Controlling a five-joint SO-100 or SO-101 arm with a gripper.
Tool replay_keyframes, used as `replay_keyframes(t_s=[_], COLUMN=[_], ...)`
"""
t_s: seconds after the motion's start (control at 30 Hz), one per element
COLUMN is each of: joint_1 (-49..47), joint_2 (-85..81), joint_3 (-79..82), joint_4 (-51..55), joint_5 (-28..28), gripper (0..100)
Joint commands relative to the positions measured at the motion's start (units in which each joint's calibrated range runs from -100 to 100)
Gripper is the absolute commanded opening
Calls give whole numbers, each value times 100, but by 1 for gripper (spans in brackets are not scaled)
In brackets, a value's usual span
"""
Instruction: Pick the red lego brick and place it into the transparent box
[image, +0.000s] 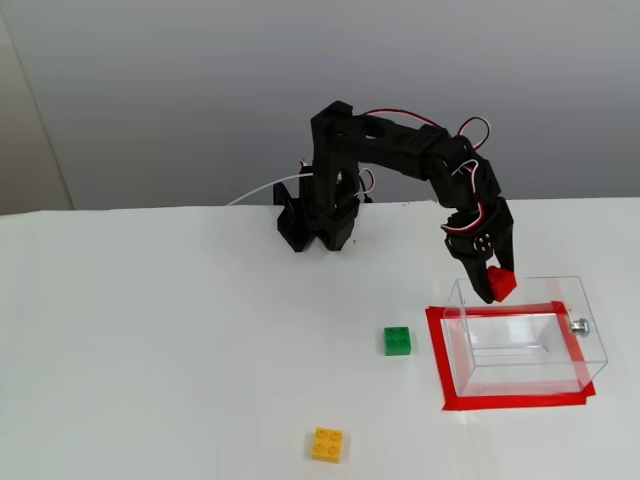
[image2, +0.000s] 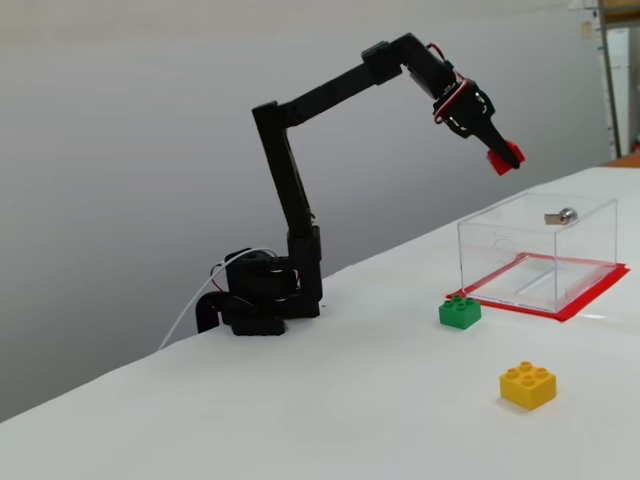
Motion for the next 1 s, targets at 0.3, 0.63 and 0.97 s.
replay_keyframes(t_s=[0.3, 0.63, 0.97], joint_1=[-533, -644, -703], joint_2=[1024, 1804, 1830], joint_3=[-627, -1712, -1649], joint_4=[-511, -459, -511], joint_5=[40, 40, 40], gripper=[12, 13, 13])
